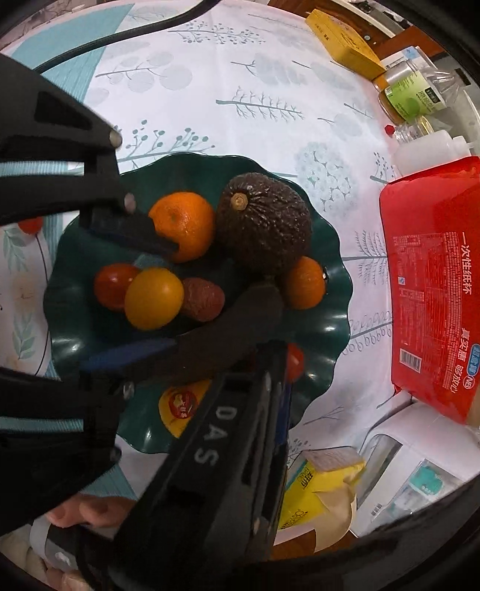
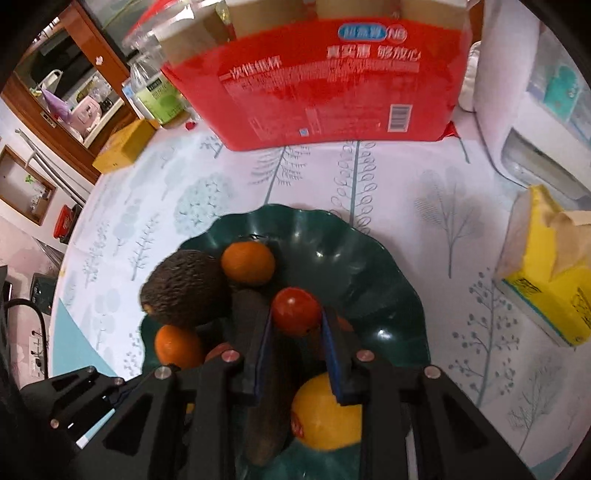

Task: Organize fruits
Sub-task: 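Carry both tomatoes onto the green plate and open both tools, then move the right tool back to the last cherry tomato on the white plate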

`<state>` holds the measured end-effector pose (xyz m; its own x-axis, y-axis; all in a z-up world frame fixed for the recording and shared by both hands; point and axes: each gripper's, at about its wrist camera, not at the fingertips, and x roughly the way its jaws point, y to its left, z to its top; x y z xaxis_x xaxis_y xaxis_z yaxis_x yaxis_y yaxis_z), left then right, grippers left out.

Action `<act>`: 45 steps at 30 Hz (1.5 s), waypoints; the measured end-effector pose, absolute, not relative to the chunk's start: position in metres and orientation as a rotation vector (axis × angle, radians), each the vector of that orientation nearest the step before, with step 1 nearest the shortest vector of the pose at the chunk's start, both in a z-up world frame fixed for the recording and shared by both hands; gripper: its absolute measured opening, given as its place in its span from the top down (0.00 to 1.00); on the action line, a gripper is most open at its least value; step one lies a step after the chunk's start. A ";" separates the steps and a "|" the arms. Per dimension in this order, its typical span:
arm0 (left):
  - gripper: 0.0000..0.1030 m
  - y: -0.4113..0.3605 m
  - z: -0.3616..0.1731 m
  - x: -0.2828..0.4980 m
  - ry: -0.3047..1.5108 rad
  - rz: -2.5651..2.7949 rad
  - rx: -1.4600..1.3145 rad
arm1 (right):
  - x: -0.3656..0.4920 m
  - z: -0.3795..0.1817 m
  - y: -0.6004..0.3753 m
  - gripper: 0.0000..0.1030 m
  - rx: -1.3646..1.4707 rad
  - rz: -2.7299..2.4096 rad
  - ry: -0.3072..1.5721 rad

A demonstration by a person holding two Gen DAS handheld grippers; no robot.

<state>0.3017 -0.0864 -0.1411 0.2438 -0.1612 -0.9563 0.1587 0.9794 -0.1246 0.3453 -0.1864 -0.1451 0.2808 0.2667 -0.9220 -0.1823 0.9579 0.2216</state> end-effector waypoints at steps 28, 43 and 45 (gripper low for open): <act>0.31 -0.074 -0.087 0.253 1.229 -0.194 0.025 | 0.300 -0.106 -0.203 0.65 0.131 0.291 1.164; 0.23 -0.007 0.006 0.173 1.064 -0.069 -0.043 | 0.205 -0.029 -0.211 0.65 0.133 0.314 1.043; 0.23 0.000 0.013 0.159 1.042 -0.053 -0.053 | 0.192 -0.021 -0.209 0.65 0.128 0.324 1.025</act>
